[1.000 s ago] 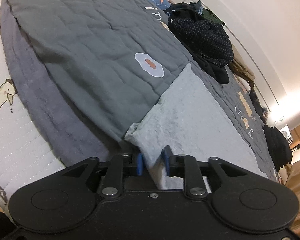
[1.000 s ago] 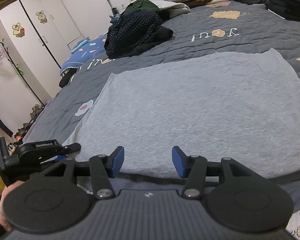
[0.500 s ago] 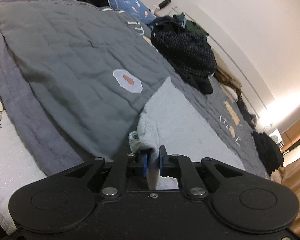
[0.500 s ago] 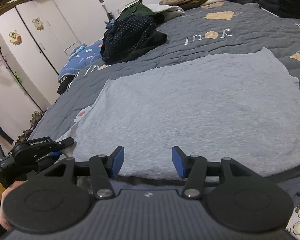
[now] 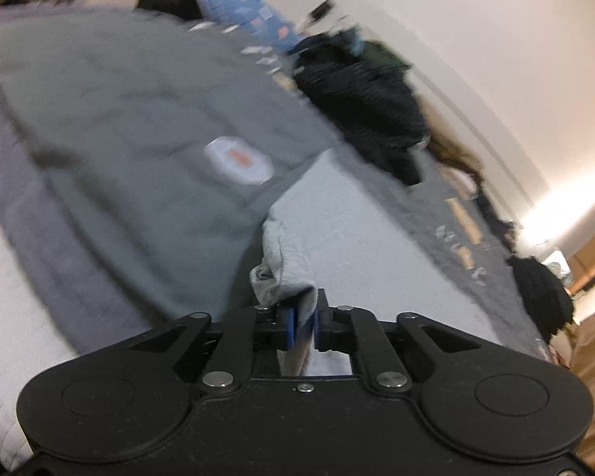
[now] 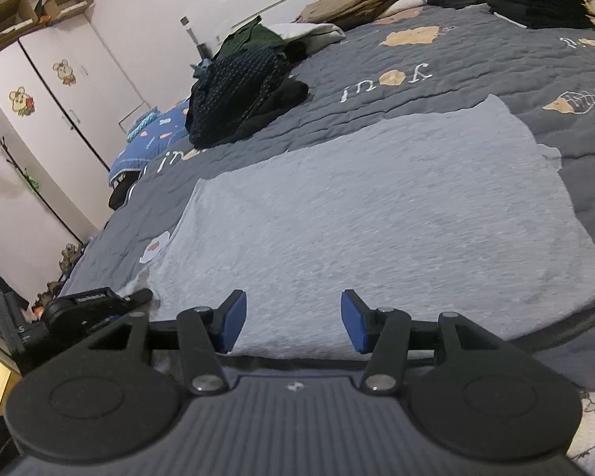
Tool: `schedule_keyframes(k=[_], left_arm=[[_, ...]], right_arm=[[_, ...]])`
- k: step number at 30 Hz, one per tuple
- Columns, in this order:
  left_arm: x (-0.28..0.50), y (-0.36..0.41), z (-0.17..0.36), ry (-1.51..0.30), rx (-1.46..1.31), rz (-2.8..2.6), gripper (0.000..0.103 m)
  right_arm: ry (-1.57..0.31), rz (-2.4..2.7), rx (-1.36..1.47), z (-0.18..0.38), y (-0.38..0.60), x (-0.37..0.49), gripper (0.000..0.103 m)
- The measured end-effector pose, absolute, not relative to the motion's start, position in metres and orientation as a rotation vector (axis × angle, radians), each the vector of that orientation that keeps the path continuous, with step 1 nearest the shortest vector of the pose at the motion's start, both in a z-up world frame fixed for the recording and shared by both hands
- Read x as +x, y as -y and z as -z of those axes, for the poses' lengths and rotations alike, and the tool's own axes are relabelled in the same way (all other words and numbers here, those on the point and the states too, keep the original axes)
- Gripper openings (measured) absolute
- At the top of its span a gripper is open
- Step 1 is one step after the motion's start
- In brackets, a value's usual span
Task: Fold clothes
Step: 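Grasp the shirt side edge with the left gripper and lift it toward the right gripper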
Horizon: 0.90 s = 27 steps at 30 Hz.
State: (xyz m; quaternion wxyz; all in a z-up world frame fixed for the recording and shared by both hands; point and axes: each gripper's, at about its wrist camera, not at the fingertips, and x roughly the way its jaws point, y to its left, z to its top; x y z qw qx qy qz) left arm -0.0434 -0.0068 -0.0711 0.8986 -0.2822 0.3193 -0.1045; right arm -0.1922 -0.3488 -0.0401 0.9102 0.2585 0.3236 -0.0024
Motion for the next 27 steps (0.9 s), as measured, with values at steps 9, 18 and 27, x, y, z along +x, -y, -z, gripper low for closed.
schedule_keyframes(k=[9, 18, 27], left_arm=[[-0.047, 0.097, 0.03, -0.592, -0.43, 0.503, 0.006], [-0.092, 0.269, 0.025, -0.601, -0.165, 0.865, 0.006], [-0.121, 0.34, 0.084, -0.743, -0.04, 0.97, 0.006]], right_arm=[[-0.602, 0.116, 0.633, 0.036, 0.393, -0.215, 0.052], [-0.535, 0.325, 0.784, 0.049, 0.463, -0.252, 0.052], [-0.454, 0.528, 1.022, 0.068, 0.537, -0.3, 0.052]])
